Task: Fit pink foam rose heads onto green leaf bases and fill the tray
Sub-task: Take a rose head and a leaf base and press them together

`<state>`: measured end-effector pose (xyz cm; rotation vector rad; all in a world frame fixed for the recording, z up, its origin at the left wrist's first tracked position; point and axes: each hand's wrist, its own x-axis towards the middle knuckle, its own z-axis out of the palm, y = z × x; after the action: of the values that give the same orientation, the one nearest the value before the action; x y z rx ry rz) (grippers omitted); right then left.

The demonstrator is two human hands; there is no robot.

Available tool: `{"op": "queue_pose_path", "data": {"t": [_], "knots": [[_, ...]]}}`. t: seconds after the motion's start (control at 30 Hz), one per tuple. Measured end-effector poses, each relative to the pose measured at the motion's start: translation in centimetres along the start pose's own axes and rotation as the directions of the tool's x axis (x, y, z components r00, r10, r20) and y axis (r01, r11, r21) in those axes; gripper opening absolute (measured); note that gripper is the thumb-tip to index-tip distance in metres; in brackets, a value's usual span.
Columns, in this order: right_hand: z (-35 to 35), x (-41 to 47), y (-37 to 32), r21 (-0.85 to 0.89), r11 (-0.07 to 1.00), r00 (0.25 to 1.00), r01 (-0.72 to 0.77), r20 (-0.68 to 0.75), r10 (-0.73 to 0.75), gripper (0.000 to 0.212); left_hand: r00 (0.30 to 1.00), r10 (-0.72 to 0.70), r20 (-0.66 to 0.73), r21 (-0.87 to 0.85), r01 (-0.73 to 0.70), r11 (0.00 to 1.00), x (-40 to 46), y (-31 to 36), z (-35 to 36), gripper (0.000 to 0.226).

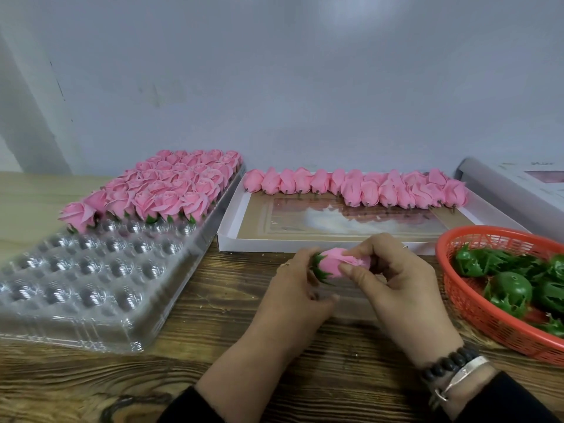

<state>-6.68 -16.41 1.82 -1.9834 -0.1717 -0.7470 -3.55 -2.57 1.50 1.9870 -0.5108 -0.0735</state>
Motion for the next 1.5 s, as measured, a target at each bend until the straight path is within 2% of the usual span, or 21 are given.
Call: {"op": "queue_pose_path", "data": {"t": [0.03,0.13,0.3,0.4,0.47,0.53,0.57,0.63,0.7,0.77,0.83,0.97,1.13,1.2,1.27,1.37,1.43,1.5], "knots": [[-0.1,0.0,-0.1,0.03,1.0,1.0,-0.005,0.023,0.004,0.027,0.999,0.011,-0.039,0.073,-0.008,0.997,-0.1,0.0,-0.1,0.044],[0.0,-0.2,-0.6,0.095,0.995,0.993,-0.005,0.117,-0.006,0.023,0.996,0.045,-0.081,0.118,-0.035,0.992,-0.1,0.1,-0.1,0.027],[0.2,-0.2,-1.6,-0.021,0.993,0.955,0.119,0.276,-0.109,0.009,0.998,0.036,-0.049,0.132,-0.029,0.991,-0.1,0.5,0.3,0.013],[0.4,-0.1,-1.8,-0.081,0.977,0.929,0.198,0.333,-0.16,0.015,0.999,0.007,-0.035,0.083,-0.004,0.997,-0.1,0.6,0.3,0.019],[0.5,-0.2,-1.9,-0.074,0.979,0.929,0.192,0.336,-0.156,0.013,1.0,-0.011,-0.022,0.038,0.012,0.999,-0.2,0.9,0.2,0.019],[0.7,-0.4,-2.1,-0.058,0.983,0.947,0.172,0.285,-0.149,0.007,1.0,-0.007,-0.009,-0.16,0.006,0.987,-0.2,1.1,0.2,0.009],[0.8,-0.5,-2.1,-0.047,0.985,0.965,0.165,0.212,-0.152,0.017,1.0,-0.01,-0.015,-0.303,0.005,0.953,-0.2,1.3,0.2,0.006],[0.8,-0.7,-1.8,-0.011,0.993,0.992,0.119,0.046,-0.119,0.031,0.995,-0.084,-0.06,-0.549,0.038,0.835,0.0,1.1,0.1,0.025],[0.8,-0.6,-1.2,0.004,0.999,0.999,0.052,-0.016,-0.051,0.034,0.984,-0.161,-0.082,-0.711,0.056,0.701,0.3,1.0,0.2,0.024],[1.1,-0.7,-0.8,-0.024,1.0,0.999,-0.013,0.051,0.014,0.041,0.971,-0.227,-0.068,-0.823,0.074,0.563,0.6,0.9,0.2,0.026],[1.8,-0.8,-0.8,-0.038,0.999,0.993,-0.015,0.118,0.019,0.047,0.959,-0.283,-0.009,-0.894,0.119,0.432,0.8,1.1,0.3,0.028],[2.8,-1.2,-1.0,-0.043,0.999,0.988,0.015,0.153,-0.008,0.048,0.946,-0.308,0.104,-0.949,0.187,0.254,0.7,1.5,0.8,0.021],[2.5,-1.1,-1.5,-0.067,0.998,0.995,0.007,0.096,-0.001,0.039,0.946,-0.288,0.147,-0.942,0.223,0.251,0.5,1.7,1.1,0.037],[2.3,-1.0,-1.7,-0.022,0.999,0.995,-0.032,0.094,0.034,0.037,0.955,-0.227,0.192,-0.928,0.252,0.275,0.5,1.6,0.9,0.036],[2.2,-0.9,-2.1,0.133,0.982,0.985,-0.137,0.121,0.122,0.029,0.956,-0.166,0.24,-0.913,0.281,0.297,0.5,1.4,0.7,0.031],[1.9,-0.5,-2.2,0.406,0.873,0.954,-0.27,0.234,0.187,0.018,0.949,-0.167,0.266,-0.9,0.307,0.309,0.8,0.9,0.4,0.036],[1.7,-0.5,-2.0,0.486,0.795,0.922,-0.363,0.313,0.229,0.016,0.949,-0.176,0.262,-0.892,0.308,0.332,0.8,1.0,0.3,0.035],[1.6,-0.6,-2.0,0.493,0.767,0.903,-0.411,0.338,0.266,0.015,0.959,-0.184,0.215,-0.894,0.269,0.357,0.8,1.2,0.4,0.022]]}}
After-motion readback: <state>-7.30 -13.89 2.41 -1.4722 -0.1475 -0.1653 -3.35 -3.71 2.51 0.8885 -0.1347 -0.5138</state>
